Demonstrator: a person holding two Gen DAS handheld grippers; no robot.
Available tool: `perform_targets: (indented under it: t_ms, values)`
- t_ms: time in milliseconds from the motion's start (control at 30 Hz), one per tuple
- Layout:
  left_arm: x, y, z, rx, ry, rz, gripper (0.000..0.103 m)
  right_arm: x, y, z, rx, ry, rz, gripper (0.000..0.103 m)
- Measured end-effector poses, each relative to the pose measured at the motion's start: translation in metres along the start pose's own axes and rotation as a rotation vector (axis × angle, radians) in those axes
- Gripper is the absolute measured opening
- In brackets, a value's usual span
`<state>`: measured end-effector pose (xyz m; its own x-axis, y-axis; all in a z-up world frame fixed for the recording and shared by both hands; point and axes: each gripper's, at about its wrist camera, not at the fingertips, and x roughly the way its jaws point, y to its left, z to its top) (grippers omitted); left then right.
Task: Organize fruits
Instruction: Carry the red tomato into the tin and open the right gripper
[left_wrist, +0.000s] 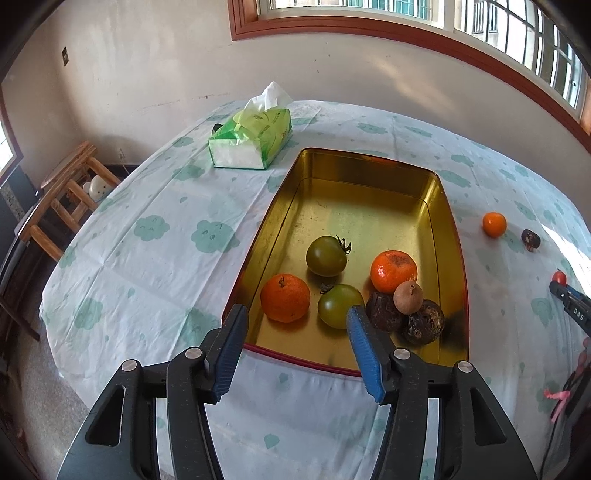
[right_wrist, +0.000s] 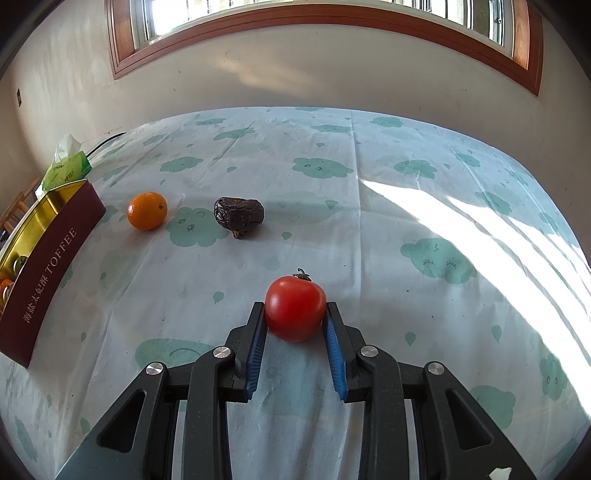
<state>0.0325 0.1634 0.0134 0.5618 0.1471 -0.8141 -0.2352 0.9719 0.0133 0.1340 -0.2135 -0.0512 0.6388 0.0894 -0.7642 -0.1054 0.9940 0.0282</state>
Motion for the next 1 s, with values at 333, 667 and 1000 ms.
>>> perform_targets:
  t_ms: [333, 667, 1000]
  values:
    - [-0.005, 0.013, -0.007, -0.050, -0.001, 0.001, 0.057, -0.037, 0.085, 0.010, -0.119, -0.033, 0.205, 0.028]
    - [-0.014, 0.040, -0.017, -0.104, 0.003, 0.014, 0.057, -0.062, 0.215, 0.006, -0.343, -0.008, 0.456, 0.029]
    - [-0.018, 0.060, -0.024, -0.123, -0.001, 0.053, 0.057, -0.049, 0.270, -0.015, -0.450, 0.052, 0.470, 0.029]
